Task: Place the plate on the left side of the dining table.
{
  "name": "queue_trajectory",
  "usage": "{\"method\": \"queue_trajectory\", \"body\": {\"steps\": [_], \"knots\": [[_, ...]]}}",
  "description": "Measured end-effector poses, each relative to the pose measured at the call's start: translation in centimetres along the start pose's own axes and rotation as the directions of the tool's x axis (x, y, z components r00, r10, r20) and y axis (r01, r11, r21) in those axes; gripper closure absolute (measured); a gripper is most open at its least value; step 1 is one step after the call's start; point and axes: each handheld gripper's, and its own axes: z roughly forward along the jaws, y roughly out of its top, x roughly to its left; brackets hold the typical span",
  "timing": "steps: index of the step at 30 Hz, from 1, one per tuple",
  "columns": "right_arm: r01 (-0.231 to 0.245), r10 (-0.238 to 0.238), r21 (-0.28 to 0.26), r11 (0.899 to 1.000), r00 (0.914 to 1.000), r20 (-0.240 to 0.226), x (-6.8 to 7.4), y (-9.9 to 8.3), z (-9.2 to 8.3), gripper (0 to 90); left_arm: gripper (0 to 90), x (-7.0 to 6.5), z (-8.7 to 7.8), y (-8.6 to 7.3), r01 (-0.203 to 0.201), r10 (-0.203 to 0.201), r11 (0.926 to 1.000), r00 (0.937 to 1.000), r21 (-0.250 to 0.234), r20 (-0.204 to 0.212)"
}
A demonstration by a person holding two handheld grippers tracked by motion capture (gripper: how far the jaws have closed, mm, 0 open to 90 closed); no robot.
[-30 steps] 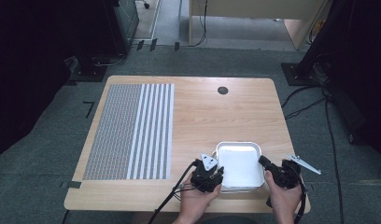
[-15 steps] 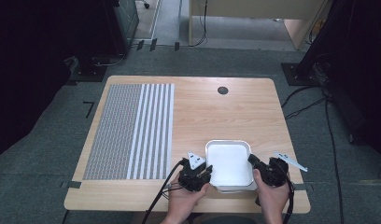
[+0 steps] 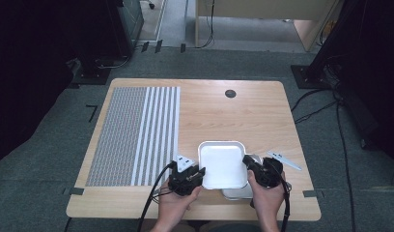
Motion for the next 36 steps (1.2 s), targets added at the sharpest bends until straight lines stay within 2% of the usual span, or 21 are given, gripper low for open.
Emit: {"method": "queue_trajectory", "body": {"steps": [7,9,11,14,15,16,17,18,19,24,25,31,33,34,36], "knots": [[0.007,-0.007,0.015,1.000,0.9998,-0.019,2.8,0.1,1.7,89.9,73.4,2.5,-1.3,0.5,0.033,-0.034,0.9994,0.9994,-0.012,-0.009],[0.004,-0.004,0.020,1.000,0.9997,-0.024,3.5,0.2,2.3,89.9,73.2,3.7,-1.9,1.0,0.042,-0.042,0.9991,0.9990,-0.013,-0.016],[0.003,-0.002,0.021,1.000,0.9996,-0.028,3.9,0.2,2.6,89.9,73.1,4.1,-2.1,1.1,0.046,-0.047,0.9988,0.9988,-0.016,-0.016],[0.005,-0.004,0.030,1.000,0.9990,-0.044,5.5,0.4,3.8,89.9,72.7,5.5,-2.6,1.4,0.055,-0.055,0.9985,0.9983,-0.008,-0.019],[0.005,-0.004,0.030,1.000,0.9990,-0.044,5.5,0.4,3.8,89.9,72.7,5.9,-2.8,1.5,0.058,-0.058,0.9983,0.9981,-0.006,-0.020],[0.005,-0.003,0.036,0.999,0.9989,-0.046,6.3,0.4,4.5,89.9,72.7,6.9,-3.1,1.8,0.066,-0.066,0.9978,0.9977,0.001,-0.016],[0.005,-0.003,0.036,0.999,0.9989,-0.046,6.3,0.4,4.5,89.9,72.8,6.9,-3.1,1.8,0.066,-0.066,0.9978,0.9977,0.001,-0.016],[0.004,-0.002,0.038,0.999,0.9986,-0.054,7.0,0.5,5.1,89.9,72.8,7.9,-3.3,2.0,0.077,-0.077,0.9970,0.9969,-0.003,-0.014],[0.004,-0.002,0.038,0.999,0.9986,-0.054,7.0,0.5,5.1,89.9,72.8,7.9,-3.3,2.0,0.077,-0.077,0.9970,0.9969,-0.003,-0.014],[0.003,0.000,0.046,0.999,0.9982,-0.060,9.2,0.5,6.9,89.8,72.5,9.8,-3.7,2.3,0.095,-0.095,0.9955,0.9949,-0.005,-0.035],[0.003,0.000,0.046,0.999,0.9982,-0.060,9.2,0.5,6.9,89.8,72.5,10.3,-3.8,2.4,0.100,-0.100,0.9950,0.9944,-0.002,-0.035],[0.003,0.001,0.057,0.998,0.9980,-0.063,11.2,0.4,8.7,89.4,72.9,13.3,-4.0,2.6,0.132,-0.132,0.9912,0.9908,0.009,-0.030],[-0.003,0.007,0.067,0.998,0.9978,-0.066,12.0,0.3,9.3,89.3,73.0,14.3,-4.1,2.6,0.144,-0.143,0.9895,0.9890,0.016,-0.037],[0.001,0.004,0.067,0.998,0.9976,-0.070,12.7,0.1,9.9,89.0,73.2,15.2,-4.2,2.6,0.153,-0.152,0.9880,0.9874,0.021,-0.046],[-0.004,0.010,0.072,0.997,0.9973,-0.072,13.1,0.1,10.2,88.9,73.3,15.7,-4.3,2.7,0.159,-0.157,0.9871,0.9863,0.024,-0.050]]}}
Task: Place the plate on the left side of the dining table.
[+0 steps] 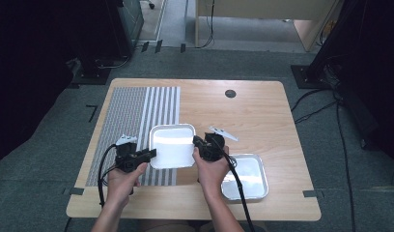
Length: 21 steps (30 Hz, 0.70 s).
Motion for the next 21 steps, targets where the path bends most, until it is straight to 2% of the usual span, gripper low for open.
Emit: {"method": "queue_trajectory", "body": {"steps": [3,7,8,12,16,21], "knots": [[-0.012,0.012,0.007,1.000,0.9998,-0.014,0.9,-0.1,1.1,88.9,74.0,1.2,-0.4,0.6,0.008,-0.008,1.0000,0.9998,-0.005,-0.018],[-0.025,0.026,0.020,0.999,0.9991,-0.035,1.9,0.0,2.5,89.3,76.7,2.4,-0.9,1.3,0.010,-0.013,0.9979,0.9989,-0.065,-0.044],[-0.033,0.034,0.022,0.999,0.9986,-0.041,2.3,0.1,3.1,89.4,77.2,3.0,-0.9,1.5,-0.002,-0.002,0.9975,0.9981,-0.071,-0.062],[-0.033,0.035,0.030,0.999,0.9983,-0.047,3.0,0.2,4.1,89.0,77.3,4.0,-0.7,1.8,0.000,-0.005,0.9986,0.9959,-0.054,-0.091],[-0.036,0.038,0.038,0.999,0.9981,-0.048,3.9,0.1,5.4,88.7,77.2,5.1,-0.2,2.3,-0.024,0.018,0.9991,0.9885,-0.036,-0.150],[-0.068,0.071,0.072,0.995,0.9964,-0.046,4.6,-0.3,7.3,88.4,77.6,6.9,0.4,2.7,-0.007,0.005,0.9999,0.9856,-0.014,-0.169]]}}
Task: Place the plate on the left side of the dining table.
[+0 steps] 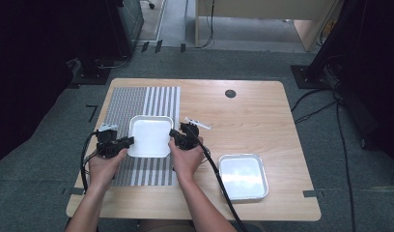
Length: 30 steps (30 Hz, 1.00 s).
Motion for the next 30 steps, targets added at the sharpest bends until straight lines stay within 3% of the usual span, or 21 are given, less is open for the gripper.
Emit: {"method": "queue_trajectory", "body": {"steps": [4,5,11,15,17,21,24,26,30], "knots": [[0.003,-0.003,0.020,1.000,0.9999,0.011,0.6,0.0,1.6,88.8,80.0,1.1,0.8,0.5,-0.029,0.030,0.9995,0.9978,0.008,-0.059],[0.015,-0.016,0.025,1.000,0.9996,0.025,1.1,0.0,2.5,88.9,81.4,1.8,1.3,0.9,-0.021,0.022,0.9995,0.9969,0.022,-0.075],[0.017,-0.019,0.042,0.999,0.9993,0.033,2.0,0.1,4.7,88.6,84.4,3.8,2.7,1.8,0.006,0.000,0.9983,0.9949,0.059,-0.101],[0.026,-0.027,0.039,0.999,0.9992,0.030,2.5,0.4,6.3,87.8,84.6,5.1,3.8,2.7,0.009,0.001,0.9963,0.9930,0.085,-0.118],[0.033,-0.034,0.028,0.999,0.9990,0.031,2.8,0.5,7.0,87.6,84.2,5.5,4.5,3.0,-0.010,0.025,0.9947,0.9901,0.102,-0.138],[0.072,-0.073,0.029,0.997,0.9959,0.053,2.9,1.0,8.8,87.2,82.8,6.1,5.9,3.5,-0.003,0.022,0.9915,0.9884,0.130,-0.150],[0.053,-0.055,0.046,0.998,0.9972,0.050,2.6,1.2,9.4,86.4,83.0,6.6,6.5,3.8,0.014,0.007,0.9896,0.9897,0.143,-0.143],[0.052,-0.055,0.050,0.997,0.9965,0.063,2.4,1.3,9.8,85.7,83.0,6.9,6.6,3.9,0.024,-0.007,0.9915,0.9909,0.128,-0.135],[0.070,-0.071,0.043,0.997,0.9967,0.038,1.9,1.6,10.4,80.1,76.9,7.1,6.5,4.0,-0.003,0.020,0.9924,0.9906,0.123,-0.135]]}}
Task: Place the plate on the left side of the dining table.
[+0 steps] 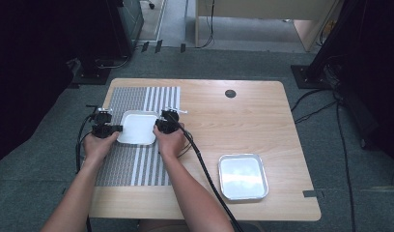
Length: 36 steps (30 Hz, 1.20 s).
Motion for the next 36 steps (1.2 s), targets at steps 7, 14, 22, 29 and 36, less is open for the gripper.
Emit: {"method": "queue_trajectory", "body": {"steps": [7,14,22,29,36], "knots": [[0.055,-0.055,-0.015,0.998,0.9978,-0.036,-0.1,0.5,-1.5,75.6,73.1,1.5,-1.5,-1.0,0.071,-0.071,0.9974,0.9936,-0.004,0.088],[0.068,-0.066,0.061,0.996,0.9967,-0.048,0.2,-0.7,-1.8,77.1,75.0,0.4,-1.4,-1.6,0.018,-0.025,0.9976,0.9945,0.067,0.102],[0.037,-0.037,0.072,0.997,0.9993,0.002,0.2,-1.0,-1.3,86.7,78.0,-0.4,-1.1,-1.1,0.007,-0.011,0.9967,0.9988,0.081,0.048],[-0.018,0.018,0.052,0.999,0.9998,-0.005,-0.2,-0.6,-0.9,88.0,77.9,-0.6,-0.7,-0.6,0.037,-0.039,0.9968,0.9987,0.071,0.032],[-0.008,0.008,0.040,0.999,1.0000,-0.002,-0.2,0.0,-0.3,88.1,77.8,-0.6,-0.2,-0.1,0.073,-0.075,0.9957,0.9969,0.058,0.026]]}}
